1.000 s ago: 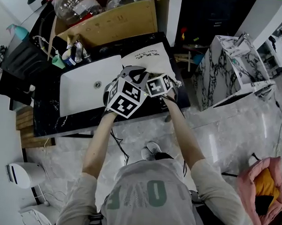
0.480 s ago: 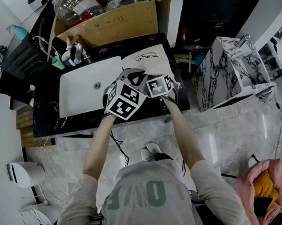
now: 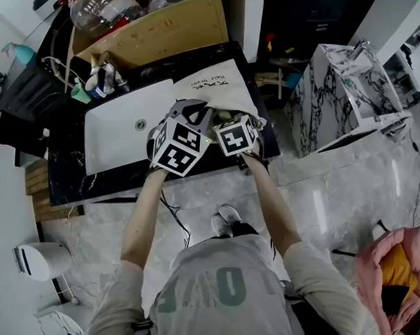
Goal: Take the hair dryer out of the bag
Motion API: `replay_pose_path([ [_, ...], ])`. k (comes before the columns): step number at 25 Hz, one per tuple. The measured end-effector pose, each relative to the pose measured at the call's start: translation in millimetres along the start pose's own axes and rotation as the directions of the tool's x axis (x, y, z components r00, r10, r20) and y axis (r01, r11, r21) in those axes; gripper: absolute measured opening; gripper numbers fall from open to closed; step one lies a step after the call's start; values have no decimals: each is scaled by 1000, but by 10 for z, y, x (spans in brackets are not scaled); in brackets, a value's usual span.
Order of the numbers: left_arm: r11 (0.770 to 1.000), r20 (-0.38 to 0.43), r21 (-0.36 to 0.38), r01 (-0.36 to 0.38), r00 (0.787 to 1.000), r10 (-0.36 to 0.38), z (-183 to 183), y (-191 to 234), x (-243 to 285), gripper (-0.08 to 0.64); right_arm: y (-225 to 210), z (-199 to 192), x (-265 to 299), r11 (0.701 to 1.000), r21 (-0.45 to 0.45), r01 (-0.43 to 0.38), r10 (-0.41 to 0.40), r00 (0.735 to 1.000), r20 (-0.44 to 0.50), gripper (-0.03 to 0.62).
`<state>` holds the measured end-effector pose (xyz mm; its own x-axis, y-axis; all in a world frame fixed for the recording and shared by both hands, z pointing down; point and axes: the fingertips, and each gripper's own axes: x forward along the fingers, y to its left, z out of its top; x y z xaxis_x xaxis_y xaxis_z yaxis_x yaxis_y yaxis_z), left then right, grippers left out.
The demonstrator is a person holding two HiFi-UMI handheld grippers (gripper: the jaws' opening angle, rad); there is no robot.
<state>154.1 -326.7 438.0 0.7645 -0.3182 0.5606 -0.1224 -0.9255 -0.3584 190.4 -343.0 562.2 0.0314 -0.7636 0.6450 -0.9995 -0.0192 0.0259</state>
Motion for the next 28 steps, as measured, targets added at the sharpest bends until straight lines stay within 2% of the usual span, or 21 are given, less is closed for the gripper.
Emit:
replay_pose_path([
  [8, 1000, -25, -3, -4, 1000, 3, -108, -146, 72, 44, 95, -341, -541, 995, 100, -28, 26, 999, 21, 249],
  [19, 1000, -38, -7, 4, 999, -4, -212, -264, 67, 44, 196, -895, -1253, 978, 208, -25, 5, 995, 97, 249],
  [28, 1000, -43, -13, 1, 999, -1, -252, -295, 51, 44, 278, -1242, -1558, 972, 236, -9, -8, 997, 74, 249],
])
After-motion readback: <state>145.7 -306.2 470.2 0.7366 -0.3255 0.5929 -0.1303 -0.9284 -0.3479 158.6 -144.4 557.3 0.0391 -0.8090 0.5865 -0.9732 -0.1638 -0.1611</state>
